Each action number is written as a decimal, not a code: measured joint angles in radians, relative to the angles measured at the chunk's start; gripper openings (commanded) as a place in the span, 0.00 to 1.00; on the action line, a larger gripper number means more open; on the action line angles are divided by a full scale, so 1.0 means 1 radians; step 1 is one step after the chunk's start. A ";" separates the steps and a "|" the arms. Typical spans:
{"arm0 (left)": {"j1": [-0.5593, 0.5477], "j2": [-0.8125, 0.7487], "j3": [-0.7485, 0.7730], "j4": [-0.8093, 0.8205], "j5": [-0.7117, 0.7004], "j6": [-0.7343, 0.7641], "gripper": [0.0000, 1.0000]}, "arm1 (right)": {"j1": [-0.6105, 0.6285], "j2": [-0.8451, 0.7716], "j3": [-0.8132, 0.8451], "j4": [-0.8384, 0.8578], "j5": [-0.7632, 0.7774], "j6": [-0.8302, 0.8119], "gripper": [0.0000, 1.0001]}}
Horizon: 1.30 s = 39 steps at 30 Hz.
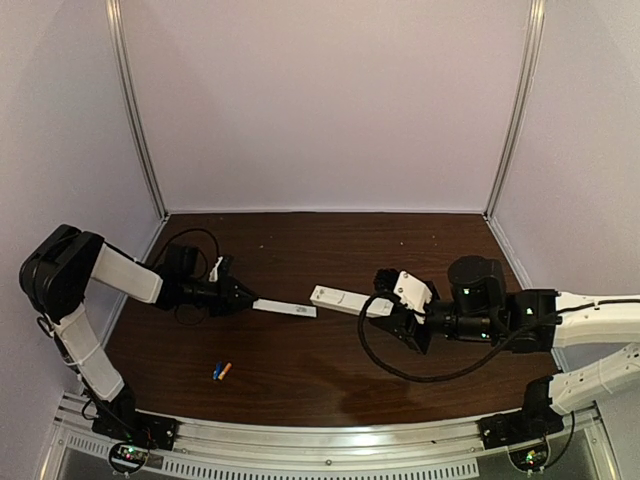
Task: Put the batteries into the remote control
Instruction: Place the battery cover at the center of the board, then pass from the right arm to the left
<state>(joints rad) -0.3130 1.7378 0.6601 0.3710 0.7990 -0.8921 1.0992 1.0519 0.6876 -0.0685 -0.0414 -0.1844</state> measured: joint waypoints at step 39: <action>-0.578 -0.709 0.229 -0.619 -0.134 1.023 0.74 | 0.000 0.126 0.304 -0.284 -0.403 -0.014 0.00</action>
<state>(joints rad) -0.8906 1.0290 0.8890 -0.2478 0.6651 0.1314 1.0992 1.1778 0.9913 -0.3527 -0.4442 -0.1986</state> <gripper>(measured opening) 0.776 0.291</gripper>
